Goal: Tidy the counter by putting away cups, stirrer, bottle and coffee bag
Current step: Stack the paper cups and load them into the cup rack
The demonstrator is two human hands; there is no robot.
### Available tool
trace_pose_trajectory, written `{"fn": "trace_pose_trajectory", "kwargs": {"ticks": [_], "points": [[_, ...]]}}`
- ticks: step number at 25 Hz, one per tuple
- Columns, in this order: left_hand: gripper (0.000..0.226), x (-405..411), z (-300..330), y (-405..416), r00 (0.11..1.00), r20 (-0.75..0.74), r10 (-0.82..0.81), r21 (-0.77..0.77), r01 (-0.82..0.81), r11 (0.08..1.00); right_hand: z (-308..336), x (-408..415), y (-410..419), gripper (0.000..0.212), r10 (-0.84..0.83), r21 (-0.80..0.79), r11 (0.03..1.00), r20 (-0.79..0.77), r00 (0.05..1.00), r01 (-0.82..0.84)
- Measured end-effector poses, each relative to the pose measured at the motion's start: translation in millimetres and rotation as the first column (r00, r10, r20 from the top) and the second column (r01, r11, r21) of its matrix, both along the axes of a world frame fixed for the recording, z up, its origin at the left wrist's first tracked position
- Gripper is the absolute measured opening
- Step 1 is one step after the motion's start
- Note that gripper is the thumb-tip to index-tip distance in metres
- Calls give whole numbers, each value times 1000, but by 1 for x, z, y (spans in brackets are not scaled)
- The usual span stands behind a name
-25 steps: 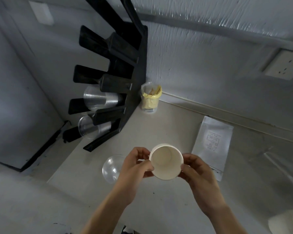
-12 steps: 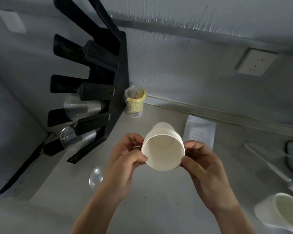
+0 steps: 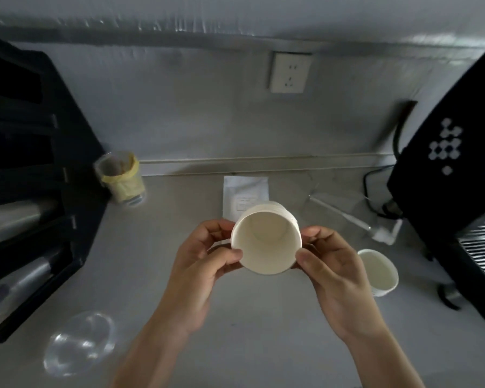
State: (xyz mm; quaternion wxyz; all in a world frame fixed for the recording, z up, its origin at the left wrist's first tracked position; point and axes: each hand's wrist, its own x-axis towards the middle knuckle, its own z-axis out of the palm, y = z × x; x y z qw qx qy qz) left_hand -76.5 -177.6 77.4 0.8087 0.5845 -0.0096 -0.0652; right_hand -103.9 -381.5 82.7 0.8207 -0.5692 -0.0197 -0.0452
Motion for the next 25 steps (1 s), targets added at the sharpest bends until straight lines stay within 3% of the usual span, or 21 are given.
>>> {"fn": "trace_pose_trajectory", "kwargs": {"ticks": [4,9,13,20,25], "points": [[32,5,0,-42,997,21,-75,42,74,996,-3,-6,-39,16,-152,-31,988,16,988,152],[28,10,-5,-89,992,-7,-123,98,123,988,-8,-3,-83,25,-263,-133,955,23,965,264],[28,13,-7,-124,983,-37,-180,114,183,977,-12,5,-122,24,-310,-198,930,34,950,311],[33,19,-18,-170,955,-106,-275,129,288,949,-26,16,-175,42,-425,-240,875,33,905,420],[32,15,-35,-188,934,-173,-314,149,340,929,-51,11,-197,32,-446,-257,870,-47,894,420]]}}
